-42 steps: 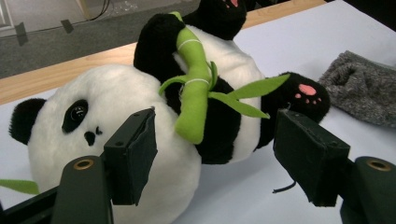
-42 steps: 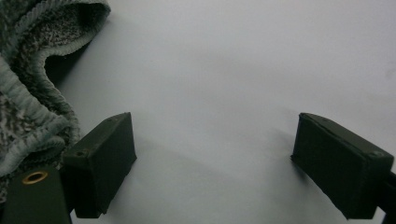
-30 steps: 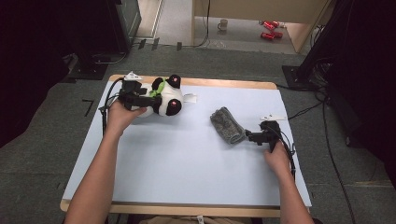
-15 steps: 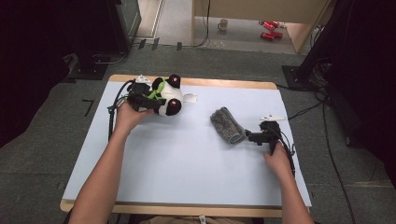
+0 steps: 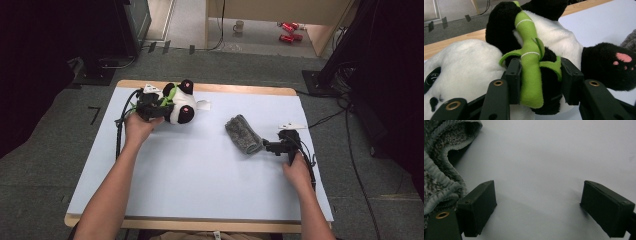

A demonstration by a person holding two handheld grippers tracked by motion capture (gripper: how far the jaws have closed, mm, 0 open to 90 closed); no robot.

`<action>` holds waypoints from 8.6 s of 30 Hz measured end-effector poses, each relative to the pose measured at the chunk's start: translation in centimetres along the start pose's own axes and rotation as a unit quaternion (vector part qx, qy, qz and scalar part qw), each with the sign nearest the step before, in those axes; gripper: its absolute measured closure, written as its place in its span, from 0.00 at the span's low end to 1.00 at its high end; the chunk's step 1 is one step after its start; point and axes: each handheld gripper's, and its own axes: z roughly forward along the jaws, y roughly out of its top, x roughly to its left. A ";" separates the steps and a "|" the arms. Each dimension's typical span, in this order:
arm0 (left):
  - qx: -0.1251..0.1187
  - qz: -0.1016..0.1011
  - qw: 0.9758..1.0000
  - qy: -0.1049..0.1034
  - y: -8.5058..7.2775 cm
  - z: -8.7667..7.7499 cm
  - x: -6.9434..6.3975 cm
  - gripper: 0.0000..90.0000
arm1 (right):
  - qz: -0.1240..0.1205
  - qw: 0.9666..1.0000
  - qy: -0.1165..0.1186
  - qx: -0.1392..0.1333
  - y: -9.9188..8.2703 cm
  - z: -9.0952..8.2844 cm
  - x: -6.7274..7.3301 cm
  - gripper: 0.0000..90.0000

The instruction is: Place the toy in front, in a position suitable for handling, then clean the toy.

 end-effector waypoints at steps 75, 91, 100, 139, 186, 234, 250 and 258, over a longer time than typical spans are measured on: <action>0.031 -0.034 0.993 -0.111 -4.4 -8.2 -15.2 0.73 | -0.001 0.994 0.106 0.010 5.7 1.0 6.0 0.29; 0.020 -0.033 0.991 -0.130 -5.1 -7.2 -16.2 0.64 | -0.005 0.987 0.148 0.060 4.8 2.8 6.1 0.62; 0.001 -0.010 0.991 -0.135 -5.0 -7.8 -15.5 0.49 | 0.024 0.986 0.137 0.091 5.6 2.4 6.8 0.81; -0.007 -0.022 0.997 -0.073 -8.3 -11.1 -11.3 0.33 | 0.036 0.985 0.165 0.042 12.9 -4.1 8.7 0.82; -0.032 -0.037 0.997 -0.057 -11.1 -10.3 -11.8 0.35 | -0.096 0.955 0.275 0.049 15.3 -4.5 23.1 0.82; -0.009 -0.070 0.996 -0.055 -12.6 -11.0 -11.6 0.48 | -0.139 0.963 0.197 0.120 14.5 -0.7 23.1 0.86; -0.010 -0.062 0.997 -0.051 -12.8 -11.1 -11.7 0.49 | -0.064 0.977 0.190 0.066 15.7 -2.4 19.8 0.87; -0.013 -0.059 0.997 -0.050 -12.8 -11.2 -11.7 0.48 | -0.104 0.959 0.261 0.035 16.7 -3.6 23.5 0.86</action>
